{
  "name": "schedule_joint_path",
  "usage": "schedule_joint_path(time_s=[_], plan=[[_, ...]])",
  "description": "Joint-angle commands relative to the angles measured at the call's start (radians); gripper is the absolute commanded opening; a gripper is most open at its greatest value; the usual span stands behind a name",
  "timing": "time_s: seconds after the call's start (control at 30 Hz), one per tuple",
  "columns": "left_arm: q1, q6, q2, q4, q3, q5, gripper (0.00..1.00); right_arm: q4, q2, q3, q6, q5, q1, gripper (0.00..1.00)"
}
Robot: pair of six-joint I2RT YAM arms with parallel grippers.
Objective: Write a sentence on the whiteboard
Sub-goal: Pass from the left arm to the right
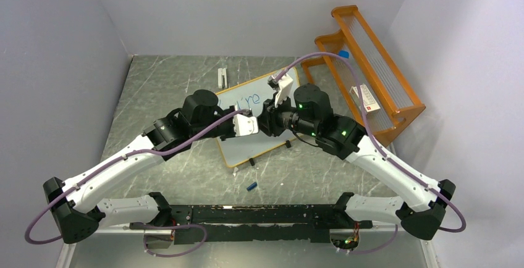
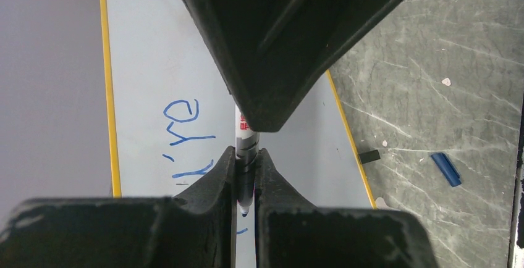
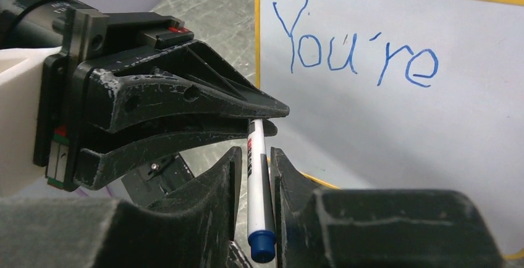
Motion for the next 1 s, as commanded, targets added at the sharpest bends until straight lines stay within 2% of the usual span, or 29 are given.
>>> schedule_joint_path(time_s=[0.0, 0.47, 0.97], plan=[[-0.018, -0.001, 0.003, 0.031, 0.03, -0.032, 0.05, -0.063, 0.022, 0.05, 0.015, -0.037, 0.007, 0.27], [-0.079, 0.019, 0.017, -0.015, 0.034, -0.12, 0.05, -0.109, 0.034, 0.098, 0.016, -0.015, 0.006, 0.27], [-0.084, 0.015, 0.014, -0.018, 0.031, -0.115, 0.05, -0.087, 0.032, 0.088, 0.042, 0.05, 0.006, 0.14]])
